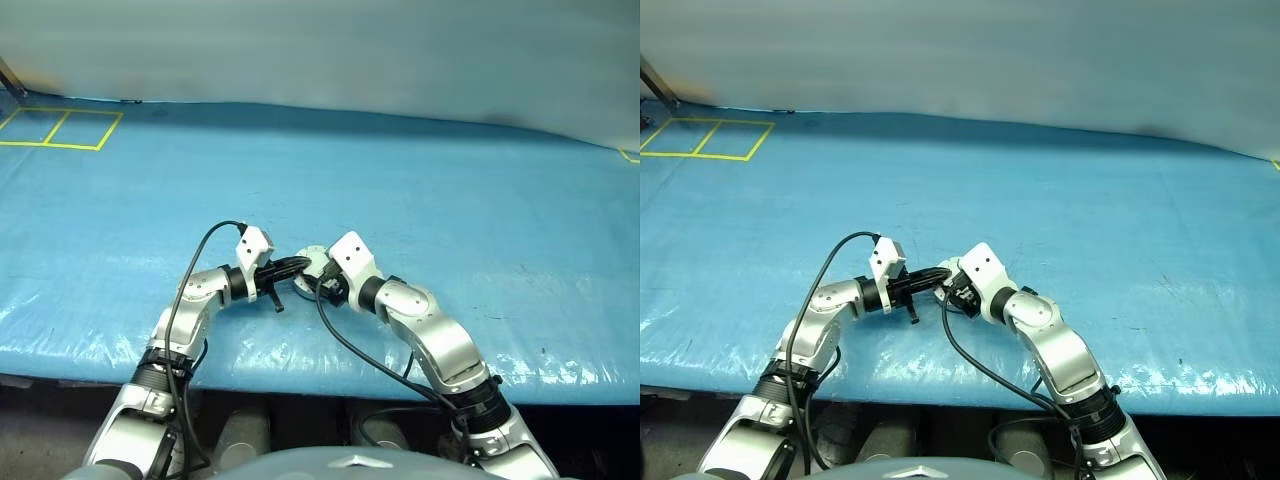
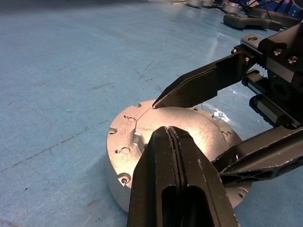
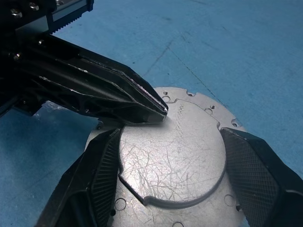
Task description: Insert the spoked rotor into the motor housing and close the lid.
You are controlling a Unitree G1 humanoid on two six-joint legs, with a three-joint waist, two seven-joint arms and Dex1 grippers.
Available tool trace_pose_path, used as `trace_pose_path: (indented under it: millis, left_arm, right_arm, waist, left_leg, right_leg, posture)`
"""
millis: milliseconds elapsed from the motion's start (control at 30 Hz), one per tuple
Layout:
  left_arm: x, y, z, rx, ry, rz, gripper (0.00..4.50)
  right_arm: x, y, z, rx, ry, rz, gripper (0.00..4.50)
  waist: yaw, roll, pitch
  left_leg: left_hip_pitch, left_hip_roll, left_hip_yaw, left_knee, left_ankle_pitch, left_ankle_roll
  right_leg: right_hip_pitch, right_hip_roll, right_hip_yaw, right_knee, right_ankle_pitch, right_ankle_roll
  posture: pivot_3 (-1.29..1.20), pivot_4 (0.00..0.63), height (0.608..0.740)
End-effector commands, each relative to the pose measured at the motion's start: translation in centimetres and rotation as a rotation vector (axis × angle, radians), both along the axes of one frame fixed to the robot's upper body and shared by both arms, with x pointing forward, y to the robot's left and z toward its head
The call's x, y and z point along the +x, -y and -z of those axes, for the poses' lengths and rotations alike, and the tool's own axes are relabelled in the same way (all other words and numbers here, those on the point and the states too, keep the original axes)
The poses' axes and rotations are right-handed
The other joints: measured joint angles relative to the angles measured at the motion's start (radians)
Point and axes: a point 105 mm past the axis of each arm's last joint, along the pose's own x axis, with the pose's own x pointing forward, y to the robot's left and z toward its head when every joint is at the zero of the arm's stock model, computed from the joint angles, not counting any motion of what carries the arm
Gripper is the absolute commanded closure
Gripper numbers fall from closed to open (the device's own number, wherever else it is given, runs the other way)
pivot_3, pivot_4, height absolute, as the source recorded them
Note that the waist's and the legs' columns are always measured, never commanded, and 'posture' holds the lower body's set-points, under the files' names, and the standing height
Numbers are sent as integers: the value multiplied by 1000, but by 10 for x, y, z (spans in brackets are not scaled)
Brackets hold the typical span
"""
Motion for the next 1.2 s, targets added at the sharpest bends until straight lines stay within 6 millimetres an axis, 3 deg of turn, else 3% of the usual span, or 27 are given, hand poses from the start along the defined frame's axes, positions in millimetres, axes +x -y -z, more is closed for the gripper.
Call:
trace_pose_path:
  millis: [33, 300, 633, 900, 1033, 1200]
  left_arm:
    - [0, -7, -5, -12, 2, 7, 4500]
    - [-4, -17, 3, 5, -12, -31, 4500]
    - [-7, 0, 13, 40, -11, 16, 4500]
    - [0, -12, 25, 99, -6, -27, 4500]
    - [0, -11, 26, 103, -4, -19, 4500]
    - [1, -7, 24, 99, 8, -13, 4500]
  right_arm:
    - [-23, 14, 63, -96, -283, 42, 1475]
    - [-21, 15, 64, -100, -279, 64, 1475]
    - [-20, 15, 62, -112, -260, 60, 1475]
    - [-21, 18, 62, -135, -218, 53, 1475]
    - [-20, 15, 54, -53, -209, 54, 166]
    - [-16, 6, 24, 115, -94, 11, 36]
  waist:
    - [0, 0, 0]
    - [0, 0, 0]
    - [5, 1, 0]
    - [14, 2, -1]
    - [13, 3, -2]
    - [12, 5, -3]
  left_leg:
    - [0, 0, 0, 0, 0, 0]
    - [1, 0, -1, 1, 0, 0]
    - [2, 0, -2, 5, 0, 0]
    - [6, -1, -3, 7, 0, 0]
    - [6, -1, -4, 7, 0, 0]
    - [6, -1, -4, 7, 0, 0]
  right_leg:
    - [0, 0, 0, 0, 0, 0]
    - [1, 0, 0, 1, 0, 0]
    - [5, 0, -2, 1, 0, 0]
    - [6, -1, -3, 1, 0, 0]
    - [8, -1, -4, 1, 0, 0]
    - [9, -1, -4, 2, -2, 3]
  posture:
    - [0, 150, 740]
    - [0, 150, 740]
    - [0, 150, 740]
    - [0, 150, 740]
    - [0, 150, 740]
    - [0, 150, 740]
